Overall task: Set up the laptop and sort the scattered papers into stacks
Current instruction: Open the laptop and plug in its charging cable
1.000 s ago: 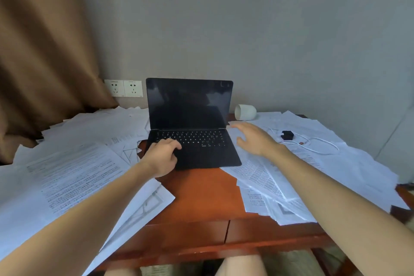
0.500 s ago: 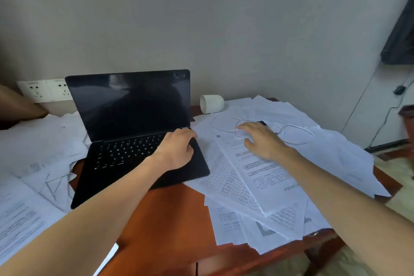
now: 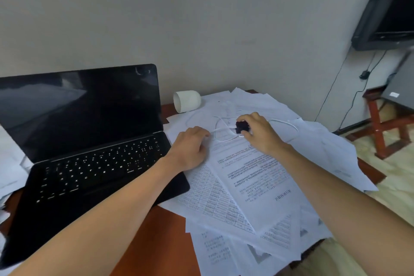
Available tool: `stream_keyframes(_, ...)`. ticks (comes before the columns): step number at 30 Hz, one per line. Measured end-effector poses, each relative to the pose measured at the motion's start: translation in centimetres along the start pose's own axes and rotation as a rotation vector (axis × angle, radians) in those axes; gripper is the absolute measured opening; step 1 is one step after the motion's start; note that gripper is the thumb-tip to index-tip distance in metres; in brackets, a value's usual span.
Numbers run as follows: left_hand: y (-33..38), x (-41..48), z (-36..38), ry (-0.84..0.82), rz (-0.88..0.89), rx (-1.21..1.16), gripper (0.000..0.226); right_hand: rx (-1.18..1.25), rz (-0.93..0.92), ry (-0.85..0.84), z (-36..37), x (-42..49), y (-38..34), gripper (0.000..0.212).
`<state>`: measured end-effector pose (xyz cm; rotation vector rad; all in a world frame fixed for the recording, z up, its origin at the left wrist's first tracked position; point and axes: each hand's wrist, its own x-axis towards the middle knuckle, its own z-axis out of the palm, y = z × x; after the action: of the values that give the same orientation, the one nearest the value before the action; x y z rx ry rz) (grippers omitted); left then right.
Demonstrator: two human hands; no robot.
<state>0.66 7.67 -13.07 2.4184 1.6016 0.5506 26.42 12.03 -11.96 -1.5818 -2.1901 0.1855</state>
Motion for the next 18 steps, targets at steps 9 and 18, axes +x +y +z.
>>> stream_keyframes(9,-0.2,-2.5,-2.9,0.229,0.001,-0.125,0.041,0.438,-0.073,0.047,0.2,-2.1,-6.6,0.036)
stream_keyframes(18,-5.3,-3.0,-6.0,0.254,-0.043,0.011,0.04,0.608,-0.101,-0.029,2.0,1.2,-11.5,0.047)
